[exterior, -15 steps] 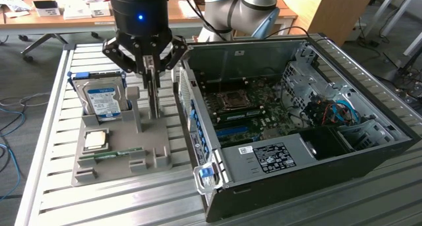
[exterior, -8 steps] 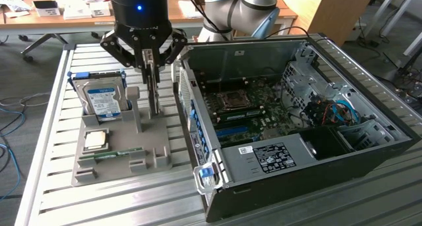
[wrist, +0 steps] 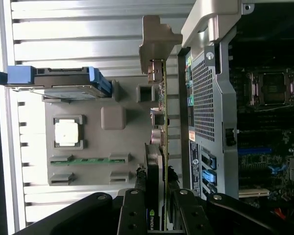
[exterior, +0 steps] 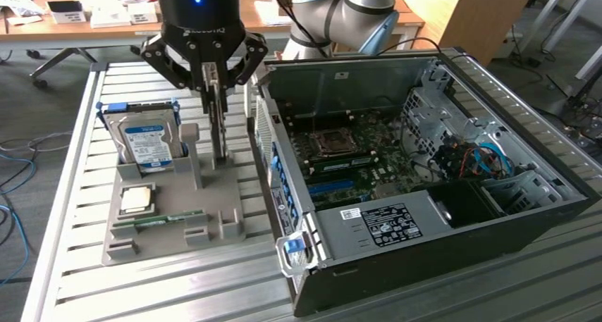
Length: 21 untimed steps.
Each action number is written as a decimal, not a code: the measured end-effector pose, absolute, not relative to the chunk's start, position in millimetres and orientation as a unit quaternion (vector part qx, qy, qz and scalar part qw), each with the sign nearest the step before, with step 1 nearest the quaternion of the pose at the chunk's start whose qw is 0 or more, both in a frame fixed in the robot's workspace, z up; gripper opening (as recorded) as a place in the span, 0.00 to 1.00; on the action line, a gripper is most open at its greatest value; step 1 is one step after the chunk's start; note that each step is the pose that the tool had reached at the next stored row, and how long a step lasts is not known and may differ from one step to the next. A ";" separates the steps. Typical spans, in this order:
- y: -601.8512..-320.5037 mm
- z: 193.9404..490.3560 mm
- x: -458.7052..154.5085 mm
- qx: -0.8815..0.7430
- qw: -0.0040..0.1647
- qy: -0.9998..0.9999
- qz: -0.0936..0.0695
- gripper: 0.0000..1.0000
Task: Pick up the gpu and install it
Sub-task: 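Pick up the gpu and move the gpu toward the slot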
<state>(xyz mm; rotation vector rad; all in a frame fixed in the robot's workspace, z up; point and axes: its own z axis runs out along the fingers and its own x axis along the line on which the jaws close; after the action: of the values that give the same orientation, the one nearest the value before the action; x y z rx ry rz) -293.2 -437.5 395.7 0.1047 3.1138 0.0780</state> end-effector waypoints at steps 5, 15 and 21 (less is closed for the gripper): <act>-437.5 400.8 -293.2 0.034 0.012 0.999 0.025 0.27; -437.5 406.2 -293.2 0.034 0.013 0.999 0.025 0.27; -437.5 406.4 -293.0 0.034 0.012 0.999 0.025 0.27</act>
<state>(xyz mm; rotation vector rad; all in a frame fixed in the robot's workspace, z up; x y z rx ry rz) -293.0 -437.5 406.4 0.1045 3.1140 0.0777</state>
